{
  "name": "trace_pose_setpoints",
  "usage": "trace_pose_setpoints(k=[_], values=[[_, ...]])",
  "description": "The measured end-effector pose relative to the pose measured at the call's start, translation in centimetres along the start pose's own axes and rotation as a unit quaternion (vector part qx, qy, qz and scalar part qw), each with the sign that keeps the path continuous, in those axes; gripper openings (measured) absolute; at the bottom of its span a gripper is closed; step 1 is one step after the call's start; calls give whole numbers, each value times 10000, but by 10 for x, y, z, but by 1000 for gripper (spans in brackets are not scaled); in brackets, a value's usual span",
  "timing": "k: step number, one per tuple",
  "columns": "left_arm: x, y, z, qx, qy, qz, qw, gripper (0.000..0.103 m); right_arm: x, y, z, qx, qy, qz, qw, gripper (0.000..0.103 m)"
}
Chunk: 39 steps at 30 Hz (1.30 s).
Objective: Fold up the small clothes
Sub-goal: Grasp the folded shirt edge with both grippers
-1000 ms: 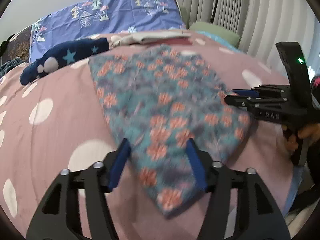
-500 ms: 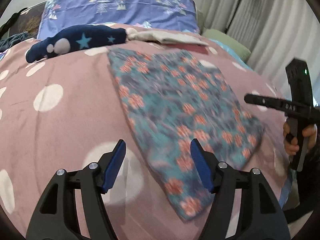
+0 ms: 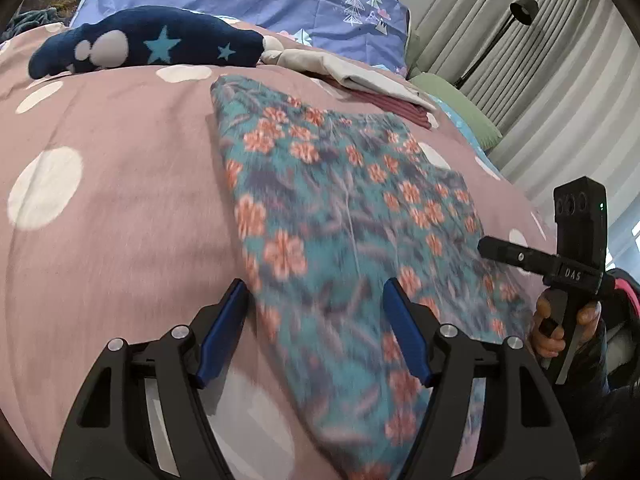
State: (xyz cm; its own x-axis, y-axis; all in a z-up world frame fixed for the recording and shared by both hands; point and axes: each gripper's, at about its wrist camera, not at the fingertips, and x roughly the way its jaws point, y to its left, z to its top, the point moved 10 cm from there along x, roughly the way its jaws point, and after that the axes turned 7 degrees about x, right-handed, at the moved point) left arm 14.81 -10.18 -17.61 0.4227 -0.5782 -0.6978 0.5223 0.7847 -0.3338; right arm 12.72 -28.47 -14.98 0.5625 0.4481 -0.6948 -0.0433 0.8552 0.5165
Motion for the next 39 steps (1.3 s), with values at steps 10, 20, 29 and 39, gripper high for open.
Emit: trace_pose_setpoints(k=[10,20,29,39], values=[[15,5,19,-180,-105,-317,9993,70,9,-6,16,50,-9,103,9999,66],[9,5,12,-56,19,-243,9997,54,-3,-1,-5,-147,205,240,9994,57],[15,9,19,-43,28,-256,9997,54,14,-11,20,118,119,-287,9994,57],[18,10,21,-148,-1,-457,9988,54,8,-4,11,106,515,790,9955,59]])
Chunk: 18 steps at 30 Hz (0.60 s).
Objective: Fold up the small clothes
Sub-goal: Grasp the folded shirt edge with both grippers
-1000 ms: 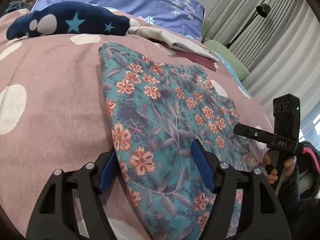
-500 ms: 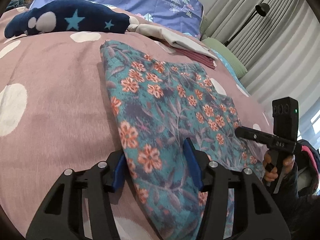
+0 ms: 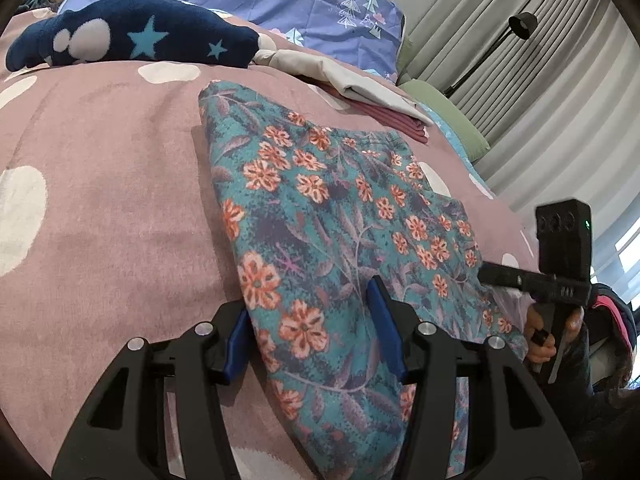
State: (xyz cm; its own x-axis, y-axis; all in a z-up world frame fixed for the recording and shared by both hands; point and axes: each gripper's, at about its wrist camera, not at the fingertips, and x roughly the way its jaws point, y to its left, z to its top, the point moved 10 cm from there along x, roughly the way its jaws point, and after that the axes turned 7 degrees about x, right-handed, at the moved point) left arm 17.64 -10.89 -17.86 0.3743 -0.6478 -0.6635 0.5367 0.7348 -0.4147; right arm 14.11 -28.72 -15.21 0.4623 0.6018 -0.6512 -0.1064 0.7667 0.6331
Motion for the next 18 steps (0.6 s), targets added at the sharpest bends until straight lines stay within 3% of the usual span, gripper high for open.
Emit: trace_pose_setpoints(k=[3,7,14,18], values=[[4,-2,5,83,33,35,10000,54,20,-3,22,53,63,106,9999,52],[13,-1,14,86,64,-42,9999,54,42,1,40,-30,179,187,9997,52],[14,-2,14,196,83,27,9998,54,30,8,21,-347,166,67,9992,50],[22,-2,21,290,146,79,9994,54,38,5,29,-272,170,23,9995,42]])
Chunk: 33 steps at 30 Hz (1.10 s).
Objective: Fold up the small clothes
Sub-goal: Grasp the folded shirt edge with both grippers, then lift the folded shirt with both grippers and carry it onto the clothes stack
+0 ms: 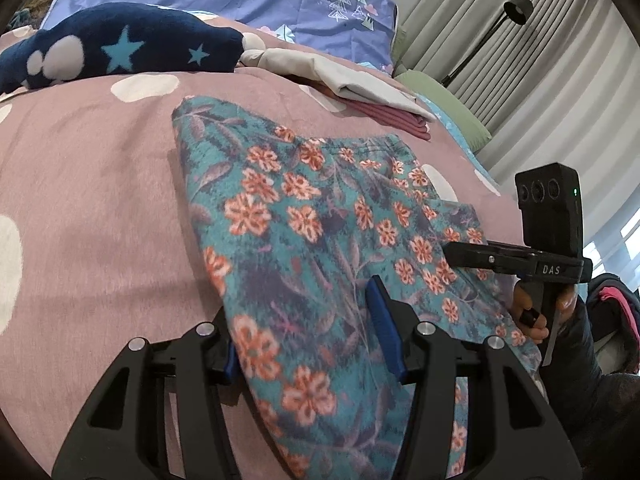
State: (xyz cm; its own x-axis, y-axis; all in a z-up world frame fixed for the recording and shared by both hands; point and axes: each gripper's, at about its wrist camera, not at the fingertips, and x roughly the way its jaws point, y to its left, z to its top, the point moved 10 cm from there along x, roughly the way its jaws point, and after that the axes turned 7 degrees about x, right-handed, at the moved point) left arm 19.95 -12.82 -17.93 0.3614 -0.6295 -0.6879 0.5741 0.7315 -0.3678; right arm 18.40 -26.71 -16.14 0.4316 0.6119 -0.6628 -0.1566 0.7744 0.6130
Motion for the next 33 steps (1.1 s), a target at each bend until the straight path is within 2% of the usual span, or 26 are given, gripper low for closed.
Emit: trace_pose_setpoints(k=[3,5,6,10,13,16,25,33], values=[[6,-2,5,162,60,130,9998,55,4,-4,9,94,-52,-89,9999,30],[8,-3,7,256,82,206,9994,54,4,-6,10,139,-78,-107,9998,26],[8,-3,8,333,83,293,9990,51,3,-5,9,106,-120,-156,9997,23],[-2,-11,10,710,-53,675,9952,25,-6,8,10,-117,-348,-450,9983,17],[-16,-24,16,1126,-245,1020,9881,19,-22,24,11,-447,-595,-590,9955,16],[-38,-42,25,1398,-505,1193,9817,18,-42,41,14,-601,-832,-568,9931,15],[-96,-100,53,1893,-1162,1299,9663,16,-116,92,9,-1166,-1715,-700,9758,15],[-123,-148,77,2274,-1587,1414,9503,15,-173,114,13,-1437,-2350,-753,9584,15]])
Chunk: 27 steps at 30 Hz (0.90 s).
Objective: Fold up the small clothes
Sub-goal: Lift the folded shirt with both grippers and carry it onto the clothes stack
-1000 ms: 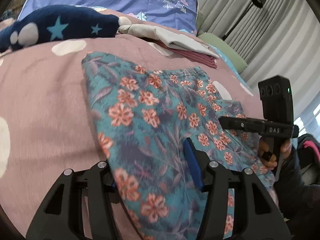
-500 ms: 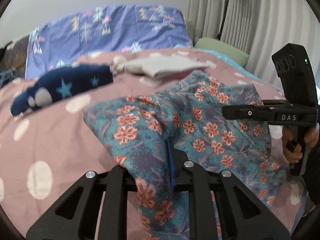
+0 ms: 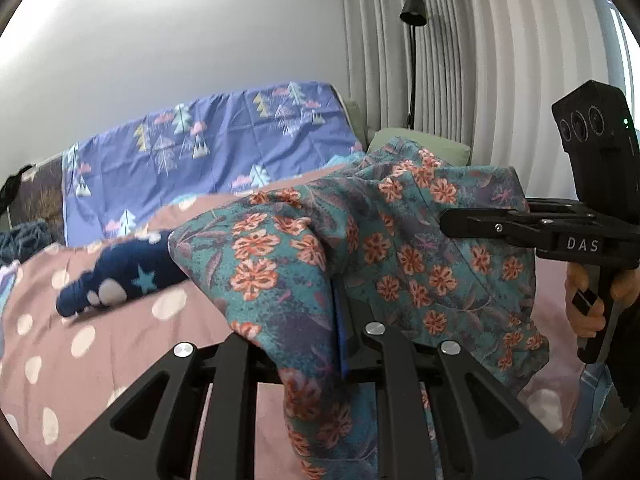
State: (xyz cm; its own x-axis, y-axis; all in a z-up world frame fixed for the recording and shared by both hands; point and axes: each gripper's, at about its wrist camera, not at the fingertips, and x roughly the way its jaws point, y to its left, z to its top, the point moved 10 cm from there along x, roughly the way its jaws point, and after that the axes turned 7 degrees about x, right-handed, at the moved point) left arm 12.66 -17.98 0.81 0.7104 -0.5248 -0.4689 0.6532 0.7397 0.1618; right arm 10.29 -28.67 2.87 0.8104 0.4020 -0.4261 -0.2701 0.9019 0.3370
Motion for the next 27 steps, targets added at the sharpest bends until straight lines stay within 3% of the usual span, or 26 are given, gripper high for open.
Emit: trace_pose_setpoints(k=[8,14,17,23,27], values=[[22,-2,59,564,-140,464,9972,15,-1,-16,53,-478,-260,-434,9976,15],[69,16,130,1230,-247,947,9876,16,21,-52,132,-630,-517,-925,9924,15],[95,29,161,1450,-325,1238,9811,16,38,-77,166,-523,-678,-1037,9909,15],[161,52,202,2162,-240,1779,9597,16,82,-124,210,-244,-827,-1218,9888,15],[206,75,221,2263,-251,1979,9534,19,120,-157,239,77,-904,-1297,9874,15]])
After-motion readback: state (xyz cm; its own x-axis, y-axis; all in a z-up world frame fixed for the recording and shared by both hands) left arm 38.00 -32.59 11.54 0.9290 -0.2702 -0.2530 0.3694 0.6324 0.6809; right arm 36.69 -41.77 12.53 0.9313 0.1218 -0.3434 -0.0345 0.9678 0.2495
